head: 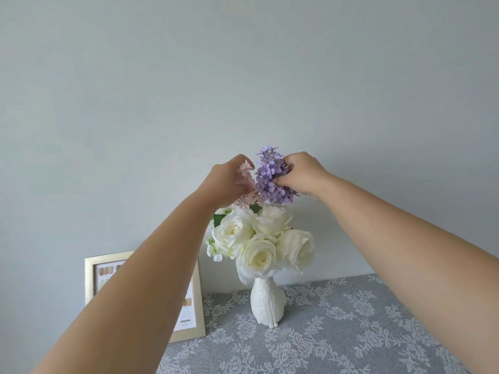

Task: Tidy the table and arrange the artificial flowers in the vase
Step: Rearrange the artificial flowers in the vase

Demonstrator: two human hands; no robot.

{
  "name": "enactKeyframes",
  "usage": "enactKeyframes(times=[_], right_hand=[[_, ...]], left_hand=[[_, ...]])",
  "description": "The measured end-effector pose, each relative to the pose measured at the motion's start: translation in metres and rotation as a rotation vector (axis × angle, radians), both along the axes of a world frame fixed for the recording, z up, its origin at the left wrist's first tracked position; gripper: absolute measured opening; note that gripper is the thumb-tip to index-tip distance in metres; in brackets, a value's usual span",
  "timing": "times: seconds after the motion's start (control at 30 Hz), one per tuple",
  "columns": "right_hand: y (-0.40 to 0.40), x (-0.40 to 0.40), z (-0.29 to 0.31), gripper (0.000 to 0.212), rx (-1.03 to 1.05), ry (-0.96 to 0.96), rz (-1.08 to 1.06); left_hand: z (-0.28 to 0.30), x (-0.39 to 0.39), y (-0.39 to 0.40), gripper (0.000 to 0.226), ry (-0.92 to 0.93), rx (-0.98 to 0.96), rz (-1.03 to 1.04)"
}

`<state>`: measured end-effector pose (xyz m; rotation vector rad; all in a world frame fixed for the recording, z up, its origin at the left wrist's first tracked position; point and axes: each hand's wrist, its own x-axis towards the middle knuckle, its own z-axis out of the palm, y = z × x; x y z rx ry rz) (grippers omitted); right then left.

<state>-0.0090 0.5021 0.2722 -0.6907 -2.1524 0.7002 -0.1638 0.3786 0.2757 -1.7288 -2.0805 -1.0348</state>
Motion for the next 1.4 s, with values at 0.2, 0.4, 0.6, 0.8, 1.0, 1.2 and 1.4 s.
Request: enactKeyframes(times=[0.2,0.4,0.6,0.8,1.0,1.2,1.4], right_hand=[[-0.002,-0.007,-0.011,0.015,-0.018,0.025,-0.004],[0.001,-0.004,-0.009,0.019,-0.137,0.094,0.045],[0.004,0.016,-0.019,0.042,-0.238,0.228,0.153],[0.001,0.039,-0.056,0.072,-0.269,0.296,0.114],[-0.016,0.03,-0.088,0.068,-0.267,0.289,0.19],[-0.014,0.025,-0.093,0.069,-0.271,0.269,0.185],[-0.017,0.021,-0.098,0.068,-0.271,0.273,0.19]], left_hand=[[-0.007,0.006,0.005,0.042,-0.004,-0.004,0.014],[0.001,0.002,-0.002,0.056,-0.114,0.023,-0.028],[-0.008,-0.027,-0.045,0.079,-0.529,0.174,-0.147],[-0.082,-0.059,-0.073,0.049,-0.815,0.144,-0.029],[-0.124,-0.039,-0.058,0.033,-0.94,0.104,-0.097],[-0.127,-0.045,-0.059,0.055,-1.024,0.157,-0.163],[-0.121,-0.053,-0.045,0.038,-1.083,0.005,-0.118]])
